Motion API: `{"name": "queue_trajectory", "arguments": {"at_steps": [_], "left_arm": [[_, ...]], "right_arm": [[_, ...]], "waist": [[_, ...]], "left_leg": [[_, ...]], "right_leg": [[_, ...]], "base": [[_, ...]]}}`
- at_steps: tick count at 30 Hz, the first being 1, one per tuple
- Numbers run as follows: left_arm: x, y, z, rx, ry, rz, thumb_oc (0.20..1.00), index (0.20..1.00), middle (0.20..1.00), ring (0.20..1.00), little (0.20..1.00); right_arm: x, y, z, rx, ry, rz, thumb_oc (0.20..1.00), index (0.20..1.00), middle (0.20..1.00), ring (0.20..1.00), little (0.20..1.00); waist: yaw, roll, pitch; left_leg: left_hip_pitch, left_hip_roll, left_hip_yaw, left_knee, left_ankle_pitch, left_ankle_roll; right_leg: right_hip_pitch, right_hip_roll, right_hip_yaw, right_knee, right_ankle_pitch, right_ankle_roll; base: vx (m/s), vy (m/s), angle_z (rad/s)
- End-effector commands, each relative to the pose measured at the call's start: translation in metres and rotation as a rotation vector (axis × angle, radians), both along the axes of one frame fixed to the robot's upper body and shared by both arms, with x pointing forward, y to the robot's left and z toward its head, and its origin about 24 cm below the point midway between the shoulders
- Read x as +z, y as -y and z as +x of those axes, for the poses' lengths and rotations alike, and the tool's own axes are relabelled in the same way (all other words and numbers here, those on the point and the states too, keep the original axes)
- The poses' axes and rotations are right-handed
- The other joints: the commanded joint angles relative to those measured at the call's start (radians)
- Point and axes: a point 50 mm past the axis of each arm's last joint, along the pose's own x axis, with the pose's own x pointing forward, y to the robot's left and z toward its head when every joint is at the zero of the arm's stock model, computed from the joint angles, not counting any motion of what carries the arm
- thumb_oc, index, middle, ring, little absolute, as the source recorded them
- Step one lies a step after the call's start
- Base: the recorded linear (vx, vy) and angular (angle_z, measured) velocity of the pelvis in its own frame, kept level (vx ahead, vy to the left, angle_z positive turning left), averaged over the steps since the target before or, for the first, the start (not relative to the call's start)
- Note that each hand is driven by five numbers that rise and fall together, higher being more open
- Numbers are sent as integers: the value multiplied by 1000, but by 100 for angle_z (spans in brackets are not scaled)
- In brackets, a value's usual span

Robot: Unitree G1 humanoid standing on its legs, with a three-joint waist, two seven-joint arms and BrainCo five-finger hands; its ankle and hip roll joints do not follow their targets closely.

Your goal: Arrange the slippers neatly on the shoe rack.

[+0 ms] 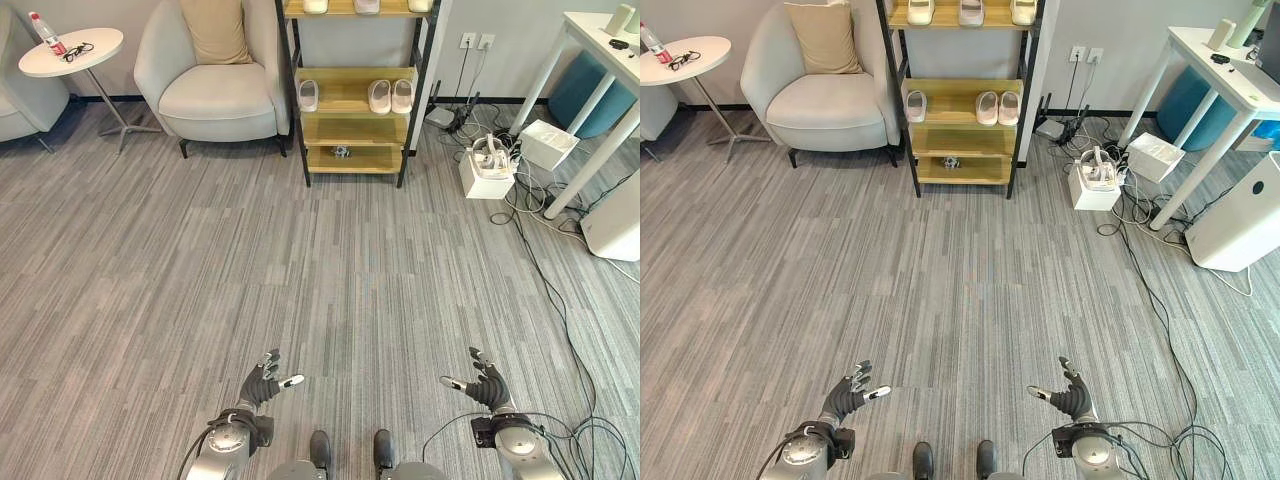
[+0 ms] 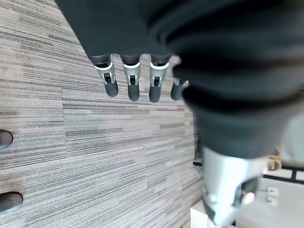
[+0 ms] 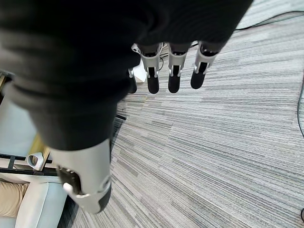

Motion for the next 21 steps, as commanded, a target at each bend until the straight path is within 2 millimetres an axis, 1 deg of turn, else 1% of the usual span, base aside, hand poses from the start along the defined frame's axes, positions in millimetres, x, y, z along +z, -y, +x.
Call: {"name": "queue_trajectory", "arguments": {"at_steps": [1,7,9,16,21], "left_arm": [[16,-8,18,-48,95,50,1000,1000,1000,1000,1000],[14,-8,13,-8,85,8,1000,1000,1000,1000,1000],[12,-10,8,11,74,-4,1000,1000,1000,1000,1000],[6,-18,0,39,36,11,1000,1000,1000,1000,1000],[6,-20,-1,37,36,18,1000,1000,1000,1000,1000]], "right_arm": [[9,-1,9,25,63,2,1000,1000,1000,1000,1000],[0,-7,2,24,17,56,1000,1000,1000,1000,1000],[-5,-9,-2,35,-11,60,1000,1000,1000,1000,1000],[-4,-9,-2,72,-25,40,1000,1000,1000,1000,1000],[-4,-8,-1,76,-26,43,1000,1000,1000,1000,1000]], "waist": [[-3,-38,-48],[-9,-42,-46],[-7,-43,-43],[0,-36,-39],[3,-32,-34]], "left_leg": [[24,42,8,-5,-97,-50],[37,43,18,-5,-103,-49],[41,42,17,-5,-104,-49],[43,40,14,-5,-107,-49],[43,38,12,-5,-106,-49]], "right_leg": [[28,-115,41,-5,-108,127],[32,-113,49,-5,-107,126],[36,-113,48,-5,-110,125],[39,-119,41,-5,-111,127],[39,-122,38,-5,-109,129]], "base": [[10,4,-5],[11,2,-11],[21,-9,-5],[0,0,0],[0,0,0]]}}
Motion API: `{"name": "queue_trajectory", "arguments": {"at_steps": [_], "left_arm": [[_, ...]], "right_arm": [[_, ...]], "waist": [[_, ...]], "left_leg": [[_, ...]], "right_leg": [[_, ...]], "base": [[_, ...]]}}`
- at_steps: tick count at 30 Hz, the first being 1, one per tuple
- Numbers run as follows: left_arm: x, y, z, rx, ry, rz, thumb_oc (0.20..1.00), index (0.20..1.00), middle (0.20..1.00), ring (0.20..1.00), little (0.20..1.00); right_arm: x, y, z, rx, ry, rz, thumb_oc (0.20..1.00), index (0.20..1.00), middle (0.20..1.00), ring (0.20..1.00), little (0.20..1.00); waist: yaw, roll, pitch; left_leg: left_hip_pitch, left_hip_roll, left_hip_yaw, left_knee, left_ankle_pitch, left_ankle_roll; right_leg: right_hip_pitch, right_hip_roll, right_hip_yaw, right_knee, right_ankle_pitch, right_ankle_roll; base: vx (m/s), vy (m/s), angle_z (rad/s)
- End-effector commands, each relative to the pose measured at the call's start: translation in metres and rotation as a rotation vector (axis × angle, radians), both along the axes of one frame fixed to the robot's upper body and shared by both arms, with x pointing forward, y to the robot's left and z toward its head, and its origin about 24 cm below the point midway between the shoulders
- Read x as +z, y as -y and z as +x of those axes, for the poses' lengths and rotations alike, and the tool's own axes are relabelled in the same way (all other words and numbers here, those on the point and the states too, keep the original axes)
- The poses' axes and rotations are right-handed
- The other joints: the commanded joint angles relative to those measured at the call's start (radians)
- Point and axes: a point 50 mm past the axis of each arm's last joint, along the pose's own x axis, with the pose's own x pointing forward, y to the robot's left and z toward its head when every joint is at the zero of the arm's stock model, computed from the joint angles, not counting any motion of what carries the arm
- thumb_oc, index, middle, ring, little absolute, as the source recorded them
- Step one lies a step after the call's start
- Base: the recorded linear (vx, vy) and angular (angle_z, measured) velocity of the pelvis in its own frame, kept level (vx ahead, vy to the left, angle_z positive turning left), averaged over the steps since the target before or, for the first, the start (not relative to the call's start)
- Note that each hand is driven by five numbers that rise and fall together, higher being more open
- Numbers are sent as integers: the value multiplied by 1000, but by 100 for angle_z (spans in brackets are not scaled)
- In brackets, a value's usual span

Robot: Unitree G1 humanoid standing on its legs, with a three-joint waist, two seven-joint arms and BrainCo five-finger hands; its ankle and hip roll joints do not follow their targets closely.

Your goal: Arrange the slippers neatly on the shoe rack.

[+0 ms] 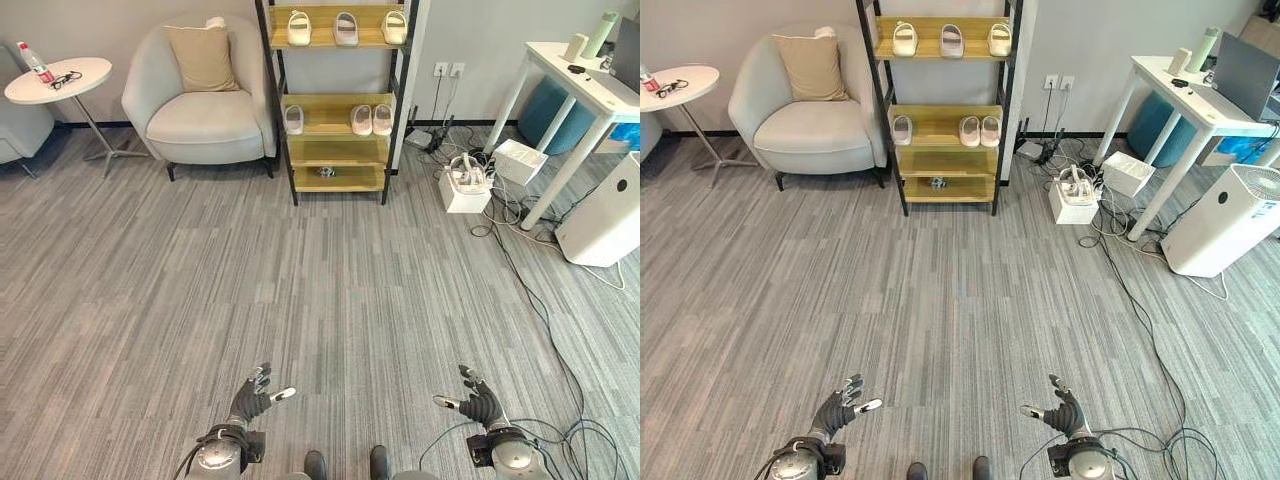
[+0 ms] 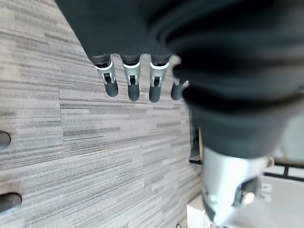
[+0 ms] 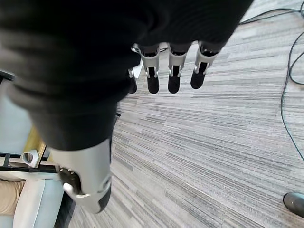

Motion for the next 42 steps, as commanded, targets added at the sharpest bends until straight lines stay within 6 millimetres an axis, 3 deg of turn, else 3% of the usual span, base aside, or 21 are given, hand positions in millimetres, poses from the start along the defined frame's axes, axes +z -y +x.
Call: {"name": "queue_trajectory", "arguments": {"at_steps": [1,13,15,20,23,28,31,32,33,34,36,40,41,42], "left_arm": [[14,-10,21,-3,89,31,1000,1000,1000,1000,1000],[13,-10,23,-10,86,45,1000,1000,1000,1000,1000],[18,-9,37,-8,116,59,1000,1000,1000,1000,1000],[19,-11,36,-5,120,62,1000,1000,1000,1000,1000],[15,-18,24,3,88,76,1000,1000,1000,1000,1000],[18,-18,29,5,103,78,1000,1000,1000,1000,1000],[24,-21,35,-14,130,102,1000,1000,1000,1000,1000],[28,-24,38,-15,144,115,1000,1000,1000,1000,1000],[29,-26,40,-10,150,120,1000,1000,1000,1000,1000],[26,-29,39,-9,129,135,1000,1000,1000,1000,1000],[26,-29,38,-4,128,130,1000,1000,1000,1000,1000],[26,-27,39,-6,134,125,1000,1000,1000,1000,1000],[25,-25,40,-8,132,121,1000,1000,1000,1000,1000],[25,-24,40,-10,131,118,1000,1000,1000,1000,1000]], "right_arm": [[13,0,16,22,79,2,1000,1000,1000,1000,1000],[13,0,17,39,67,-30,1000,1000,1000,1000,1000],[16,0,24,19,89,-22,1000,1000,1000,1000,1000],[17,0,23,28,95,-26,1000,1000,1000,1000,1000],[18,-2,23,51,95,-26,1000,1000,1000,1000,1000],[20,0,27,55,101,-40,1000,1000,1000,1000,1000],[25,2,33,57,123,-53,1000,1000,1000,1000,1000],[29,3,37,62,138,-65,1000,1000,1000,1000,1000],[30,1,38,69,145,-67,1000,1000,1000,1000,1000],[30,-1,38,85,139,-73,1000,1000,1000,1000,1000],[26,0,32,70,118,-66,1000,1000,1000,1000,1000],[27,4,33,56,118,-71,1000,1000,1000,1000,1000],[28,5,34,53,123,-78,1000,1000,1000,1000,1000],[28,5,33,52,122,-79,1000,1000,1000,1000,1000]], "waist": [[10,-28,18],[11,-32,37],[8,-36,53],[7,-38,40],[16,-47,49],[18,-55,61],[21,-63,78],[22,-68,93],[21,-70,107],[9,-67,138],[-2,-60,139],[-17,-54,147],[-29,-59,151],[-36,-61,150]], "left_leg": [[24,36,-15,0,-100,-52],[9,34,-18,0,-99,-53],[-28,39,-1,0,-77,-67],[-42,47,13,0,-76,-68],[-30,39,10,0,-94,-57],[-18,32,8,0,-105,-46],[-12,24,10,0,-109,-27],[-12,16,10,7,-116,-13],[-3,12,10,11,-121,-5],[46,6,21,9,-135,10],[92,-1,13,0,-159,8],[108,-8,-3,0,-181,-2],[124,-16,-13,0,-199,-9],[131,-19,-15,0,-206,-12]], "right_leg": [[30,-123,6,0,-103,115],[15,-126,-2,0,-103,118],[-3,-132,-27,0,-102,121],[-14,-129,-43,0,-97,124],[-20,-129,-15,0,-92,127],[-22,-130,5,8,-86,129],[-75,-127,29,110,-108,137],[-126,-129,41,214,-120,153],[-152,-134,39,276,-106,169],[-225,-146,45,465,-31,203],[-273,-149,41,473,-12,185],[-282,-155,13,343,-13,174],[-297,-162,-1,209,7,179],[-302,-164,1,166,13,181]], "base": [[0,0,0],[0,1,2],[-71,-2,11],[-7,2,14],[37,46,-6],[9,47,-7],[-40,128,-19],[-53,171,-31],[-1,255,-33],[26,170,-33],[213,139,3],[190,5,-1],[211,-61,-2],[380,-122,17]]}}
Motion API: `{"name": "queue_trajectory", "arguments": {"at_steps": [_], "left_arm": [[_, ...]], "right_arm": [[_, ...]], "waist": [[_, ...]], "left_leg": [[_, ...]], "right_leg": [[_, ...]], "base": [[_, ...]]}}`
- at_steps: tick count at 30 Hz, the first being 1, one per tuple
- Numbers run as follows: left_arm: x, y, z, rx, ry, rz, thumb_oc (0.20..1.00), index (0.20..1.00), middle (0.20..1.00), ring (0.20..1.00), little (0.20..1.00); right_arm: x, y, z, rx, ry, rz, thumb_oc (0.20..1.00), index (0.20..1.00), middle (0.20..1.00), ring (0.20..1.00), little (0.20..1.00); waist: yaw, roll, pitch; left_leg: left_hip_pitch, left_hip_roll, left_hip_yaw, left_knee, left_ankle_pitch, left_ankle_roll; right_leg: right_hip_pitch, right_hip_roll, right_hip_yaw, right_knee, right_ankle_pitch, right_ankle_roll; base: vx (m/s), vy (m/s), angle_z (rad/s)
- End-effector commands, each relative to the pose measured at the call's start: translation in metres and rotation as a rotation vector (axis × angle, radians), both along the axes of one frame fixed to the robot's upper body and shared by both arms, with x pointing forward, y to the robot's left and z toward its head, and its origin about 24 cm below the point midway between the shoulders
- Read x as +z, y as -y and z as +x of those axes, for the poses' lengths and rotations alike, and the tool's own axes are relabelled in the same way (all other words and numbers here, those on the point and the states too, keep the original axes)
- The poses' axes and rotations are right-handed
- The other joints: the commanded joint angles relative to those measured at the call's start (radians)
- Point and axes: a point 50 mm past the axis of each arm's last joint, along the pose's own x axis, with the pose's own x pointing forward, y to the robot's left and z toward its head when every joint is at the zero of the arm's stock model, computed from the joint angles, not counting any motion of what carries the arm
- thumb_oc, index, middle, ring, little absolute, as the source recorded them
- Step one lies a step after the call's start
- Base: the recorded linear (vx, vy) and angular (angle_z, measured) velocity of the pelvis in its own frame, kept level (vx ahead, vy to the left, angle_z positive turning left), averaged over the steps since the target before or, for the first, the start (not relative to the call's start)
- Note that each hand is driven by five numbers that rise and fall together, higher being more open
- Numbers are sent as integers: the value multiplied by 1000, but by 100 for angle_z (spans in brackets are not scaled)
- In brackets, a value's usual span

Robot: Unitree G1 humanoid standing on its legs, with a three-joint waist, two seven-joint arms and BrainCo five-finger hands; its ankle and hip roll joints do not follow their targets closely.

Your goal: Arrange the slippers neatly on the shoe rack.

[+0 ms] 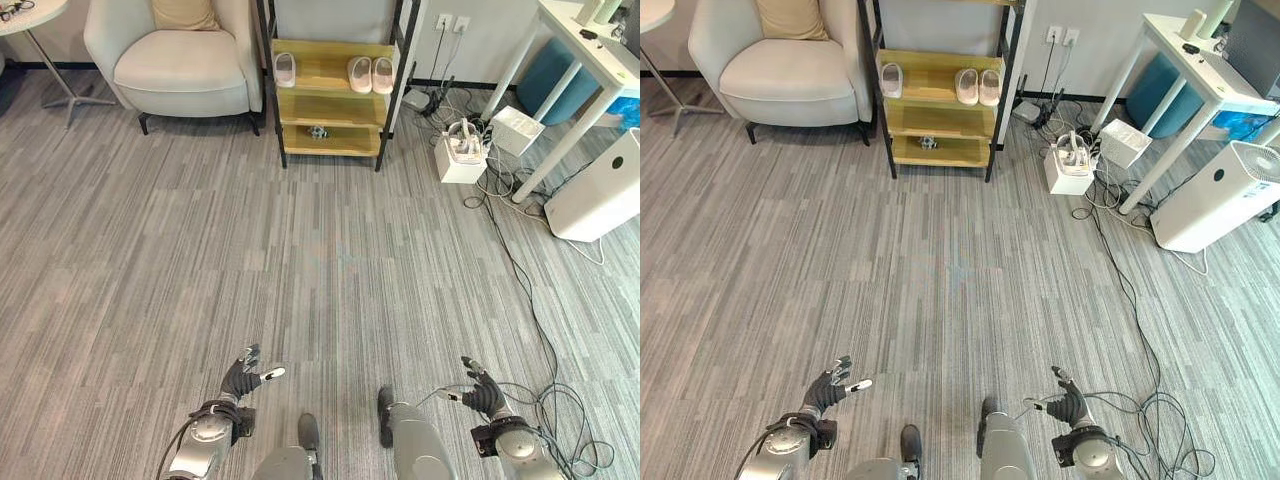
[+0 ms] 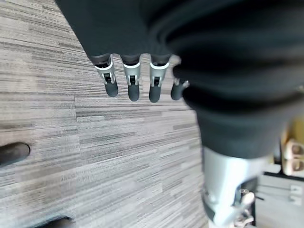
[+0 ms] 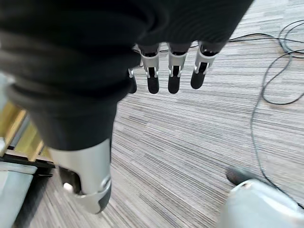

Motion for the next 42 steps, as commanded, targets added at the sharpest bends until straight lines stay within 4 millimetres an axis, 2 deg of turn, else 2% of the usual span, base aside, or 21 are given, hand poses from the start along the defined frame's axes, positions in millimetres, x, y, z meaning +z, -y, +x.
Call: {"name": "queue_trajectory", "arguments": {"at_steps": [1,8,9,11,13,14,16,20,22,23,24,26,28,30,32,35,36,39,40,41,42], "left_arm": [[13,1,9,-16,90,6,1000,1000,1000,1000,1000],[11,4,8,-21,81,-4,1000,1000,1000,1000,1000],[8,7,6,0,70,-38,1000,1000,1000,1000,1000],[2,9,0,7,42,-63,1000,1000,1000,1000,1000],[1,9,-2,11,37,-72,1000,1000,1000,1000,1000],[-1,10,-3,15,25,-78,1000,1000,1000,1000,1000],[-1,10,-3,15,25,-78,1000,1000,1000,1000,1000],[-1,15,1,8,27,-84,1000,1000,1000,1000,1000],[1,18,5,4,33,-89,1000,1000,1000,1000,1000],[1,18,5,4,33,-89,1000,1000,1000,1000,1000],[1,21,7,-2,38,-93,1000,1000,1000,1000,1000],[1,23,7,-13,37,-92,1000,1000,1000,1000,1000],[1,25,8,-17,39,-95,1000,1000,1000,1000,1000],[5,27,13,-22,56,-84,1000,1000,1000,1000,1000],[5,25,15,-22,57,-70,1000,1000,1000,1000,1000],[5,23,14,-16,59,-62,1000,1000,1000,1000,1000],[4,16,7,-7,46,-54,1000,1000,1000,1000,1000],[4,13,5,-35,35,-36,1000,1000,1000,1000,1000],[6,12,7,-51,44,-28,1000,1000,1000,1000,1000],[6,12,7,-51,44,-28,1000,1000,1000,1000,1000],[7,12,7,-64,41,-17,1000,1000,1000,1000,1000]], "right_arm": [[14,2,14,4,83,-18,1000,1000,1000,1000,1000],[15,11,8,-6,79,-38,1000,1000,1000,1000,1000],[20,18,9,-2,95,-50,1000,1000,1000,1000,1000],[22,21,8,8,101,-49,1000,1000,1000,1000,1000],[21,21,7,11,96,-47,1000,1000,1000,1000,1000],[21,23,6,10,90,-43,1000,1000,1000,1000,1000],[21,23,6,10,90,-44,1000,1000,1000,1000,1000],[22,28,8,-13,97,-43,1000,1000,1000,1000,1000],[21,29,8,-21,91,-46,1000,1000,1000,1000,1000],[21,29,8,-21,91,-46,1000,1000,1000,1000,1000],[20,30,8,-35,92,-44,1000,1000,1000,1000,1000],[19,32,9,-50,92,-43,1000,1000,1000,1000,1000],[19,31,10,-53,94,-39,1000,1000,1000,1000,1000],[18,31,12,-68,96,-48,1000,1000,1000,1000,1000],[15,31,10,-80,80,-44,1000,1000,1000,1000,1000],[12,30,7,-82,63,-42,1000,1000,1000,1000,1000],[8,23,4,-49,37,-31,1000,1000,1000,1000,1000],[5,16,5,-33,28,-9,1000,1000,1000,1000,1000],[5,12,8,-10,25,-10,1000,1000,1000,1000,1000],[5,12,8,-10,26,-11,1000,1000,1000,1000,1000],[6,6,13,2,36,-9,1000,1000,1000,1000,1000]], "waist": [[-29,-8,-18],[-41,-3,-71],[-47,15,-95],[-44,30,-108],[-43,34,-109],[-41,39,-109],[-42,40,-109],[-29,16,-84],[-19,1,-71],[-19,2,-71],[-6,-13,-66],[7,-20,-65],[14,-18,-63],[39,-1,-57],[46,-8,-60],[57,-10,-68],[76,-19,-119],[79,-45,-132],[75,-50,-117],[77,-47,-119],[72,-39,-109]], "left_leg": [[126,5,-38,-8,-188,-94],[179,28,-51,-8,-229,-121],[176,81,-61,39,-215,-150],[145,116,-77,147,-152,-181],[135,122,-87,185,-124,-191],[116,126,-105,252,-59,-205],[115,127,-107,254,-60,-206],[-21,98,-181,531,54,-215],[-77,98,-167,552,15,-197],[-78,98,-167,553,14,-197],[-134,96,-134,491,-70,-163],[-199,98,-116,382,-108,-154],[-200,104,-110,306,-91,-157],[-283,146,-102,98,44,-181],[-308,155,-57,12,67,-188],[-332,164,-25,-2,78,-190],[-307,140,-43,39,120,-176],[-294,93,-37,100,64,-139],[-268,68,-27,121,19,-107],[-272,72,-26,121,20,-108],[-229,61,-7,126,-16,-84]], "right_leg": [[40,12,-24,-153,144,22],[92,34,-82,-167,144,-5],[106,68,-90,-148,108,-39],[130,110,-83,-134,62,-77],[140,124,-79,-129,46,-92],[162,146,-67,-120,17,-115],[163,146,-69,-120,16,-116],[199,161,-36,-92,-44,-167],[221,150,-31,-87,-66,-171],[221,150,-31,-87,-66,-171],[257,133,-36,-97,-86,-163],[285,121,-46,-108,-102,-151],[300,123,-49,-111,-112,-148],[361,143,-61,-127,-141,-145],[412,140,-68,-143,-159,-139],[455,133,-62,-155,-171,-131],[504,95,-4,-130,-187,-98],[459,58,33,13,-128,-59],[391,38,41,170,-52,-34],[387,41,43,169,-49,-35],[328,27,13,287,40,-12]], "base": [[233,-78,38],[302,-172,31],[371,-310,52],[448,-383,24],[263,-213,-3],[176,-132,-32],[166,-122,-16],[191,-146,-4],[201,-115,-23],[251,-56,2],[262,-17,1],[303,17,20],[171,40,38],[289,68,0],[386,109,11],[456,219,-4],[886,521,-51],[510,352,-39],[222,204,1],[299,255,7],[161,122,12]]}}
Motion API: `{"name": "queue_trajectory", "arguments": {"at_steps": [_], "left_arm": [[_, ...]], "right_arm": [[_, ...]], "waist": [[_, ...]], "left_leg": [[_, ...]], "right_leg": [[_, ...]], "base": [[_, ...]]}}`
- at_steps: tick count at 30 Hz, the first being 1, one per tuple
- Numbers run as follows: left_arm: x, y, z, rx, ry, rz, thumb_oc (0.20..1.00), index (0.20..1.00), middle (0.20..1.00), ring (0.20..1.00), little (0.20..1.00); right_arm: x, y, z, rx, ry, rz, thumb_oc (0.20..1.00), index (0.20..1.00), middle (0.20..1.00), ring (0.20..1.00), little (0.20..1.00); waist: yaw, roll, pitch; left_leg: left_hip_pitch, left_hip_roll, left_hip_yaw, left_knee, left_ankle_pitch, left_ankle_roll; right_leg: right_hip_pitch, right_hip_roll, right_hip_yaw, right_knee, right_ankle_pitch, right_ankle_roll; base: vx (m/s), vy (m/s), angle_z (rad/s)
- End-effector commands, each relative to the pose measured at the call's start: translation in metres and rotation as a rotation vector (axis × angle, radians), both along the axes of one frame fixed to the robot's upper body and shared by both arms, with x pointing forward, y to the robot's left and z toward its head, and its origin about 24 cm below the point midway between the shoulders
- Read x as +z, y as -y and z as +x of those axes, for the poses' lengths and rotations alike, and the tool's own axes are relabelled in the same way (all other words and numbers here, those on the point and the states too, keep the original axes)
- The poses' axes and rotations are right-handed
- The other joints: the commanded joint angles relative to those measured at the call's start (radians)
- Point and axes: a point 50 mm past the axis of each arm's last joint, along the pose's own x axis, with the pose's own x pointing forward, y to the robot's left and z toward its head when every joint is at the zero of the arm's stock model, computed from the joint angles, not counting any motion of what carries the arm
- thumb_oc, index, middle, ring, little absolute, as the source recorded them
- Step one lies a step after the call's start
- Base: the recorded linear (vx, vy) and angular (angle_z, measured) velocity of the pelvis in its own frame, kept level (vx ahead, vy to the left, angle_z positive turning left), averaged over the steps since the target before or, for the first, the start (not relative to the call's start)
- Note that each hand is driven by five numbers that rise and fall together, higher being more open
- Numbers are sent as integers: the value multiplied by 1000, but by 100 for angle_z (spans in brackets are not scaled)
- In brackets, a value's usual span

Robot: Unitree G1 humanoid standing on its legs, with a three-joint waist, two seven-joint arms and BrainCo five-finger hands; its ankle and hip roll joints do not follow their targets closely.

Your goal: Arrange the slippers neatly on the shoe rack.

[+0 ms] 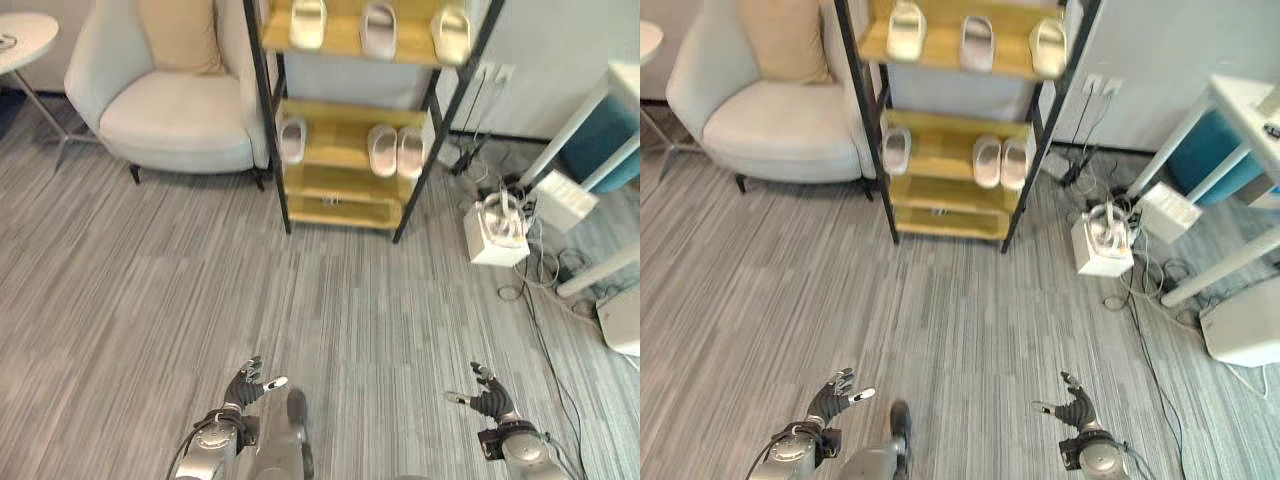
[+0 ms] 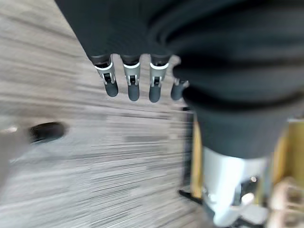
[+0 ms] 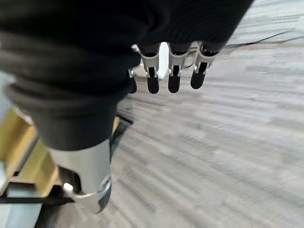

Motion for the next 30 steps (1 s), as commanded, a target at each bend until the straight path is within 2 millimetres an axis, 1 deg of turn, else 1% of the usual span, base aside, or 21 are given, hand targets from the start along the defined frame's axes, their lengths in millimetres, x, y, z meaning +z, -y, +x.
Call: {"name": "queue_trajectory", "arguments": {"at_steps": [1,2,3,5,6,8,9,11,12,15,17,19,20,21,23,25,26,27,28,29,30], "left_arm": [[10,13,8,-78,68,-6,1000,1000,1000,1000,1000],[11,13,9,-83,70,-4,1000,1000,1000,1000,1000],[12,14,11,-84,81,-8,1000,1000,1000,1000,1000],[15,15,13,-89,95,-15,1000,1000,1000,1000,1000],[15,15,13,-89,95,-16,1000,1000,1000,1000,1000],[17,17,15,-96,104,-21,1000,1000,1000,1000,1000],[22,20,23,-109,134,-13,1000,1000,1000,1000,1000],[24,21,25,-117,146,-12,1000,1000,1000,1000,1000],[27,23,28,-137,162,-13,1000,1000,1000,1000,1000],[21,25,22,-139,138,-22,1000,1000,1000,1000,1000],[19,28,19,-133,127,-45,1000,1000,1000,1000,1000],[16,31,18,-132,116,-56,1000,1000,1000,1000,1000],[15,34,17,-131,112,-70,1000,1000,1000,1000,1000],[15,36,17,-129,115,-76,1000,1000,1000,1000,1000],[16,37,19,-124,118,-81,1000,1000,1000,1000,1000],[18,42,21,-128,127,-100,1000,1000,1000,1000,1000],[18,42,21,-130,127,-100,1000,1000,1000,1000,1000],[18,43,20,-132,126,-99,1000,1000,1000,1000,1000],[18,43,21,-131,124,-94,1000,1000,1000,1000,1000],[18,43,21,-131,124,-94,1000,1000,1000,1000,1000],[17,41,21,-121,124,-81,1000,1000,1000,1000,1000]], "right_arm": [[20,7,30,51,103,-63,1000,1000,1000,1000,1000],[20,5,30,54,107,-60,1000,1000,1000,1000,1000],[21,2,31,60,115,-51,1000,1000,1000,1000,1000],[22,2,33,55,125,-45,1000,1000,1000,1000,1000],[22,2,33,55,125,-45,1000,1000,1000,1000,1000],[22,3,34,50,124,-47,1000,1000,1000,1000,1000],[22,3,34,38,123,-40,1000,1000,1000,1000,1000],[21,3,33,34,118,-42,1000,1000,1000,1000,1000],[20,7,31,31,109,-51,1000,1000,1000,1000,1000],[18,10,25,28,96,-56,1000,1000,1000,1000,1000],[21,13,26,36,109,-56,1000,1000,1000,1000,1000],[23,16,26,42,116,-60,1000,1000,1000,1000,1000],[25,20,26,42,120,-69,1000,1000,1000,1000,1000],[26,23,26,37,119,-74,1000,1000,1000,1000,1000],[27,25,26,31,120,-79,1000,1000,1000,1000,1000],[26,36,21,-13,110,-94,1000,1000,1000,1000,1000],[26,37,20,-20,107,-97,1000,1000,1000,1000,1000],[26,39,20,-23,107,-104,1000,1000,1000,1000,1000],[25,40,19,-31,102,-109,1000,1000,1000,1000,1000],[25,40,19,-31,102,-109,1000,1000,1000,1000,1000],[23,38,19,-38,94,-111,1000,1000,1000,1000,1000]], "waist": [[26,31,23],[20,41,28],[9,62,40],[-4,71,51],[-7,72,54],[-18,76,64],[-46,73,71],[-54,75,72],[-63,68,60],[-66,71,32],[-68,83,17],[-67,89,9],[-65,91,10],[-60,88,14],[-59,82,21],[-46,65,23],[-42,67,24],[-36,75,26],[-25,86,35],[-26,86,35],[-12,90,47]], "left_leg": [[-8,83,-13,64,-75,-78],[29,84,-10,51,-84,-70],[89,82,-5,24,-108,-67],[135,82,3,10,-130,-72],[140,82,1,9,-131,-73],[178,87,9,3,-153,-87],[230,96,6,-3,-184,-119],[246,104,4,-4,-194,-129],[277,104,-4,-8,-213,-144],[310,132,5,2,-221,-168],[303,177,-6,52,-178,-199],[291,204,-28,112,-125,-213],[270,206,-63,197,-88,-219],[248,203,-85,246,-67,-221],[213,196,-108,291,-64,-214],[142,196,-82,191,-113,-194],[132,203,-77,146,-109,-194],[113,213,-74,88,-80,-198],[72,223,-74,2,-3,-209],[73,223,-74,1,-3,-208],[13,223,-40,-54,24,-214]], "right_leg": [[-5,32,-42,-78,220,30],[-55,33,-52,-14,247,31],[-125,26,-101,-26,232,9],[-148,8,-164,-113,180,-3],[-142,8,-167,-113,177,-3],[-175,3,-216,-248,157,-6],[-213,-12,-221,-472,205,23],[-216,-15,-210,-517,227,33],[-212,-18,-175,-564,255,45],[-179,-9,-183,-575,277,26],[-147,26,-185,-563,260,0],[-123,60,-180,-552,233,-31],[-100,84,-171,-541,206,-58],[-87,89,-172,-537,191,-70],[-74,89,-173,-532,172,-80],[-21,80,-189,-543,130,-77],[-13,78,-192,-543,123,-76],[-4,82,-197,-543,115,-75],[26,86,-206,-548,99,-73],[26,86,-206,-548,99,-73],[69,87,-213,-558,75,-68]], "base": [[224,165,-2],[274,134,8],[375,149,7],[322,57,-8],[223,-26,-24],[372,-143,27],[512,-269,34],[365,-235,22],[298,-225,50],[359,-293,49],[221,-254,8],[273,-313,-23],[275,-297,-51],[248,-264,-62],[146,-129,-37],[277,-88,13],[232,13,28],[216,62,-4],[171,51,-18],[287,114,-13],[172,81,-3]]}}
